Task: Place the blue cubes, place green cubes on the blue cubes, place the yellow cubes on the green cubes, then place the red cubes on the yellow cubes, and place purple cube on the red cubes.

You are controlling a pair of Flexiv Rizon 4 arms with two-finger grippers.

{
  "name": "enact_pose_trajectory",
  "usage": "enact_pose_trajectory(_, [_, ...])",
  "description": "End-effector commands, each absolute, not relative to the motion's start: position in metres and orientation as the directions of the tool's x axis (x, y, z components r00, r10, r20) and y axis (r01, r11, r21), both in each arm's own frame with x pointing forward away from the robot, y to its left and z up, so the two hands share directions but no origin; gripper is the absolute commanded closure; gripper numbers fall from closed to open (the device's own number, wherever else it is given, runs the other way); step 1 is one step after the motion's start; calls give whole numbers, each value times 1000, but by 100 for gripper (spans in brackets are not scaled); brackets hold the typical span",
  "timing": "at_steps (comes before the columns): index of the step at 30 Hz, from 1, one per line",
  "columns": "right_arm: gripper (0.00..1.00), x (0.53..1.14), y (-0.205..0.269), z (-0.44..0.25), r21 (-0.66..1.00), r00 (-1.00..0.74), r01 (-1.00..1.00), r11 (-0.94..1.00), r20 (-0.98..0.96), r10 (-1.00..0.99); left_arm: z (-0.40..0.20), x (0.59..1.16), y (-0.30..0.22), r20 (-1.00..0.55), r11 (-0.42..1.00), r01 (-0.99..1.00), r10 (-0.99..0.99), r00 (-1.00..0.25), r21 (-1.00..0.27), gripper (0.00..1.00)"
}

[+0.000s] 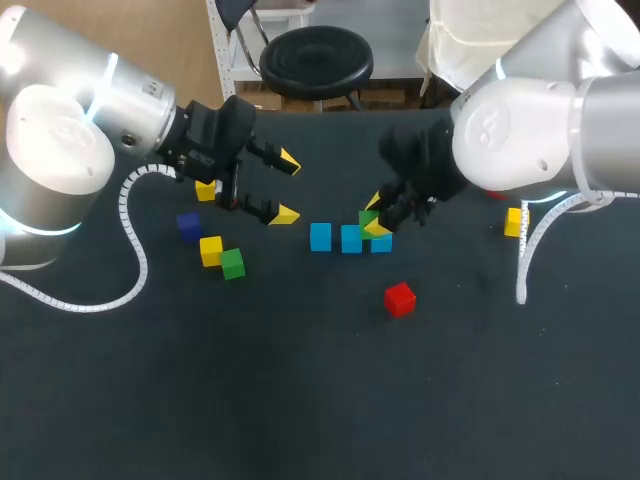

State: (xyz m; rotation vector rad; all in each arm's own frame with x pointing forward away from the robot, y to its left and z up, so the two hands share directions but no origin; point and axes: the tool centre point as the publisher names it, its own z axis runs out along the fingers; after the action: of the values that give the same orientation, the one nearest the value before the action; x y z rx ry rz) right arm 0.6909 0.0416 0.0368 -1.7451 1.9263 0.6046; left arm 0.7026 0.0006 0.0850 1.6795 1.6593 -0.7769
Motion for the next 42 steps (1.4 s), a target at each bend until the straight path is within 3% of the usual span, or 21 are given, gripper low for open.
enact_pose_trajectory(1, [100, 688, 41, 36, 5, -83, -995, 101, -609, -789, 84, 703, 1, -788, 4, 999, 616, 28, 39, 0])
enact_pose_trajectory(42, [100, 690, 39, 29, 3, -93, -993, 116, -619, -780, 84, 703, 1, -788, 4, 999, 616, 28, 39, 0])
